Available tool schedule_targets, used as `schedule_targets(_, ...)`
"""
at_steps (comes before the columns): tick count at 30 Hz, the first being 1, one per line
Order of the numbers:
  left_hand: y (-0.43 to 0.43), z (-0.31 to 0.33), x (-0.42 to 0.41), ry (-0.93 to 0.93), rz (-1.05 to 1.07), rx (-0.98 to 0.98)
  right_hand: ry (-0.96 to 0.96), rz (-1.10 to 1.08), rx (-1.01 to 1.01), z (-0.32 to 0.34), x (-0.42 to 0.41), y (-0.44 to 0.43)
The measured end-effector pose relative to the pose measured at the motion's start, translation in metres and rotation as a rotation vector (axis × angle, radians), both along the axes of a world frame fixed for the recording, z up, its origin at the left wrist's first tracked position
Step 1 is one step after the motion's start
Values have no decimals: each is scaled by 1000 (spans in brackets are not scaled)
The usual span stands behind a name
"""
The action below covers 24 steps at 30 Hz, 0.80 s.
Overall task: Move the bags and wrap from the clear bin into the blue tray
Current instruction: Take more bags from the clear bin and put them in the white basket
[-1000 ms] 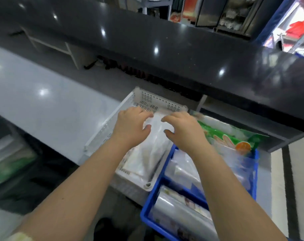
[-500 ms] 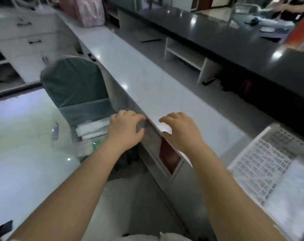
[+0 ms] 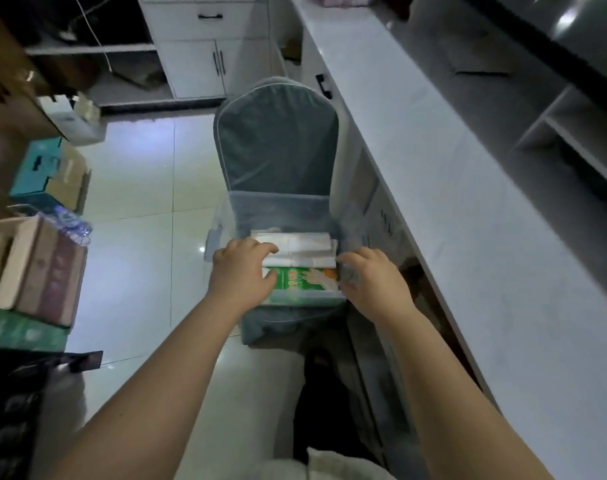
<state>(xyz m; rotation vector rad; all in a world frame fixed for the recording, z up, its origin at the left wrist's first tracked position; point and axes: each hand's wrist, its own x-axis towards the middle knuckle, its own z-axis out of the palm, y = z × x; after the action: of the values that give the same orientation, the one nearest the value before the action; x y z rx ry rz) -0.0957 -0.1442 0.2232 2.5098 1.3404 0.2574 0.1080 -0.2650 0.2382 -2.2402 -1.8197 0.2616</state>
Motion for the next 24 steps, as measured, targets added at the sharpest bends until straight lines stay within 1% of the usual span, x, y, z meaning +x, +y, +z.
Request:
schedule_targets(4,52,-46,25,69,31,-48,100,26,-42,-49,26,74)
schedule_targets(8,88,-99,57,174,53,-197,216,48,-137,-107,45,137)
schedule_targets(12,123,-146,76,227,67,-273,246,61,-250,-162,54,193)
schedule_targets(17,171,-207,94,250,44,-352,282,-6,-364,-227,67,229)
schedule_targets(24,234,-319,134,318,-62,-443,381,-164,-358,-322,89,259)
